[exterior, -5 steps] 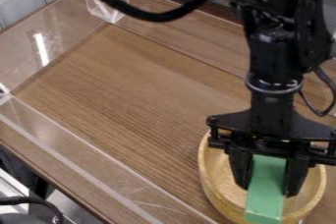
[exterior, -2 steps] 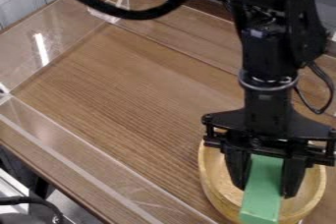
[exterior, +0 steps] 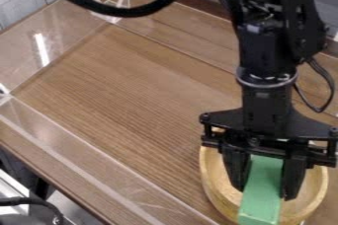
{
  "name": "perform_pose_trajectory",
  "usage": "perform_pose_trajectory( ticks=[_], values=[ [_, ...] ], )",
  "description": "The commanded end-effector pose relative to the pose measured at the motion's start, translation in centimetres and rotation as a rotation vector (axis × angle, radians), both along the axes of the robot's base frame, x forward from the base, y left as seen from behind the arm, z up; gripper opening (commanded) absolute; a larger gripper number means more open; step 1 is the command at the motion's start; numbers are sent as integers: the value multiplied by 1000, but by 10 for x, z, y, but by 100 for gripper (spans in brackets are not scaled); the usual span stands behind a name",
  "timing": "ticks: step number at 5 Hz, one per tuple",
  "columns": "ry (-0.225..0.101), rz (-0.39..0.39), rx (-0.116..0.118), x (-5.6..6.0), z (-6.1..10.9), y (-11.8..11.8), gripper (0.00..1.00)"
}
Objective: Put the green block in the brown bowl
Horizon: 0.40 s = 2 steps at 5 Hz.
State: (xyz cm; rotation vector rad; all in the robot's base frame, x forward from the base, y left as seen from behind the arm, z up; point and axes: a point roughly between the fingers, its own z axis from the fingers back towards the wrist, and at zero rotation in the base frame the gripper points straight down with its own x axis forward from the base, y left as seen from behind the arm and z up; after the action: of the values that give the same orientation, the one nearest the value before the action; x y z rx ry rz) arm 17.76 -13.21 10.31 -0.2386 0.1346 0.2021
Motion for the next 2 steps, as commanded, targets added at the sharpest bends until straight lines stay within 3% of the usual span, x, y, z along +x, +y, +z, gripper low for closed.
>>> perform_pose_trajectory(
  ticks=[1,2],
  values=[
    [-43,16,-22,6,10,5,0],
    [-43,21,-22,9,9,9,0]
  ],
)
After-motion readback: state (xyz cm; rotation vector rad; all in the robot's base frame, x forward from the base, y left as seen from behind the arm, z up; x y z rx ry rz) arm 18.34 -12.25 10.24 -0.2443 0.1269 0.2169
